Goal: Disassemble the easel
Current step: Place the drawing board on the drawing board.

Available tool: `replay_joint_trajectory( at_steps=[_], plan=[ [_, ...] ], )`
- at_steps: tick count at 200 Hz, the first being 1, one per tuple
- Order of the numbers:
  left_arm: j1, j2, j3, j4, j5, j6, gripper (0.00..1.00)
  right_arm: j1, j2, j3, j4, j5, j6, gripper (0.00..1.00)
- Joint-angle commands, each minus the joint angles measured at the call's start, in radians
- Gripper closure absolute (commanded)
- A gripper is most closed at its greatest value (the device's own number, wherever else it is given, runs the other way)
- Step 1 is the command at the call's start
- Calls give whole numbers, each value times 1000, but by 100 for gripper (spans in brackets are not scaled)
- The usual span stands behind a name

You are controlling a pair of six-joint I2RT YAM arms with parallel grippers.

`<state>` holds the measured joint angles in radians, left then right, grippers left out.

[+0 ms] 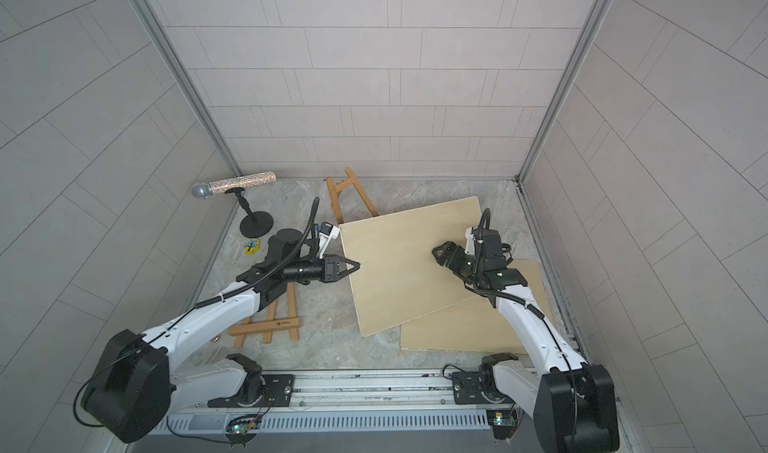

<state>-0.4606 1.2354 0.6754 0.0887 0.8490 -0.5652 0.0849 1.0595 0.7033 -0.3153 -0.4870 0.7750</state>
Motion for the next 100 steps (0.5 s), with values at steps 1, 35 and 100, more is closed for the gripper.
replay_joint_trajectory(
  at_steps=[1, 35, 100],
  plan=[
    [-33, 93, 7, -247, -21, 71, 100, -1, 20, 115, -165, 36, -107, 13],
    [-35, 198, 76, -256, -30, 74, 100, -8, 176, 383, -302, 71, -257, 13],
    [-37, 313, 150, -251, -30, 92, 100, -10, 594, 814, -407, 103, -463, 14]
  ],
)
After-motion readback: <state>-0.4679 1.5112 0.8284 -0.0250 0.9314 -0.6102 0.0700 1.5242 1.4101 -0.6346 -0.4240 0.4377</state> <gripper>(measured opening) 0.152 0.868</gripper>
